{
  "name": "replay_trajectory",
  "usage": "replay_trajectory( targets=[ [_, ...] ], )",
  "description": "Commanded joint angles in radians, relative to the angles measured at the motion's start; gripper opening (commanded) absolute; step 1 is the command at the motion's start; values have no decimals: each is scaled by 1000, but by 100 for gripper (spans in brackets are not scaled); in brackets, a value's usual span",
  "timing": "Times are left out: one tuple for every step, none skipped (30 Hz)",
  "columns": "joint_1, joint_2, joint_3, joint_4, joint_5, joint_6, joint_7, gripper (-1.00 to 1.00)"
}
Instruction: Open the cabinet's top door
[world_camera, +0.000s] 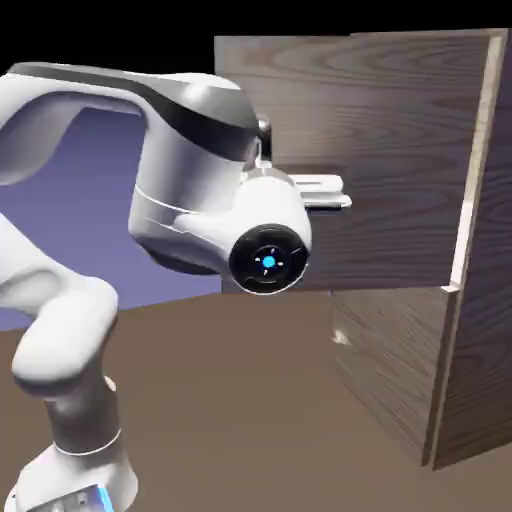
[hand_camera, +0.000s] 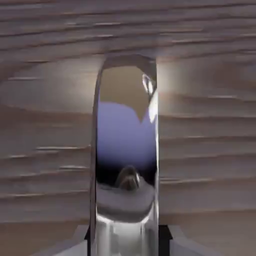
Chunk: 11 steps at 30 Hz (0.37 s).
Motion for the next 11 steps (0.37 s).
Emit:
replay_trajectory(
  targets=[
    [19, 36, -28, 35, -12, -41, -14, -100],
    [37, 72, -55, 70, -22, -82, -29, -100],
    [55, 109, -82, 105, -30, -121, -43, -100],
    [72, 145, -108, 139, -37, -161, -59, -100],
    [87, 181, -132, 173, -42, -200, -75, -100],
    [101, 217, -156, 206, -46, -239, -91, -100],
    [114, 254, -178, 238, -49, -277, -108, -100],
    [124, 290, -199, 269, -50, -315, -125, -100],
    [134, 326, -219, 300, -51, -352, -143, -100],
    [140, 362, -236, 331, -51, -389, -161, -100],
    [142, 399, -251, 360, -50, -426, -181, -100]
  ],
)
